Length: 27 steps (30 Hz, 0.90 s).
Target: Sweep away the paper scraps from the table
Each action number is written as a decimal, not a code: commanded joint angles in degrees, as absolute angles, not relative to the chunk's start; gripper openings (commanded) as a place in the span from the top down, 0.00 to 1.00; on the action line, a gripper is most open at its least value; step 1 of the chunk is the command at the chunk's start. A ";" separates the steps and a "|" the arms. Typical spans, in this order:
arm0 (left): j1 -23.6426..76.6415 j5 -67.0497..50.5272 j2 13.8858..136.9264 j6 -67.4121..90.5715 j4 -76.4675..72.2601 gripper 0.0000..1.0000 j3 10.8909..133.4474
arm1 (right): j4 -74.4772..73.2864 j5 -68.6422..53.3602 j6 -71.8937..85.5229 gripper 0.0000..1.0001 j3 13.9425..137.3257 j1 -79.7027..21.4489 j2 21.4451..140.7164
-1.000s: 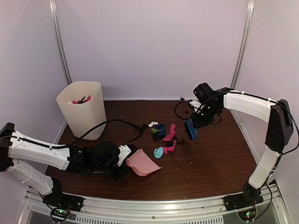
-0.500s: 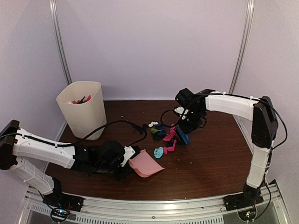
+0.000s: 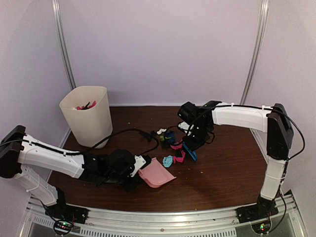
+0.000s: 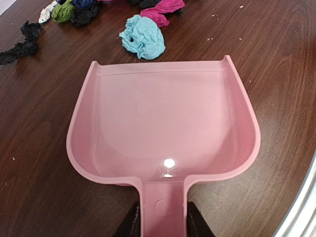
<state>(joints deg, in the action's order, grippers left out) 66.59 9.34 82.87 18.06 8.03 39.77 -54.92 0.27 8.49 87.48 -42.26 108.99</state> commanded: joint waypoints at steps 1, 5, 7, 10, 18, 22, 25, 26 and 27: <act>66.68 8.17 84.03 15.92 5.65 1.00 40.42 | -55.16 -3.26 10.56 1.00 84.75 -44.65 108.02; 66.71 7.96 84.28 15.00 5.45 1.00 40.37 | -54.14 -4.10 11.75 1.00 84.30 -46.37 107.72; 66.71 7.76 84.37 14.89 5.45 1.00 40.30 | -53.46 -4.78 12.47 1.00 83.84 -47.14 107.46; 66.68 7.82 84.07 14.91 5.17 1.00 39.87 | -52.21 -5.64 13.40 1.00 83.23 -48.33 107.15; 66.64 7.15 82.55 15.05 5.16 1.00 38.35 | -50.95 -6.28 15.13 1.00 83.17 -51.10 107.44; 66.70 6.60 81.49 15.24 5.06 1.00 37.18 | -50.52 -6.47 15.93 1.00 83.40 -51.99 107.66; 66.71 6.35 80.64 15.40 5.08 1.00 36.10 | -50.29 -6.55 16.53 1.00 83.58 -52.61 107.75; 66.69 6.34 80.37 15.42 5.02 1.00 35.71 | -50.26 -6.60 16.83 1.00 83.61 -52.91 107.78; 66.67 6.33 80.07 15.48 4.81 1.00 35.24 | -50.17 -6.63 17.06 1.00 83.69 -53.15 107.68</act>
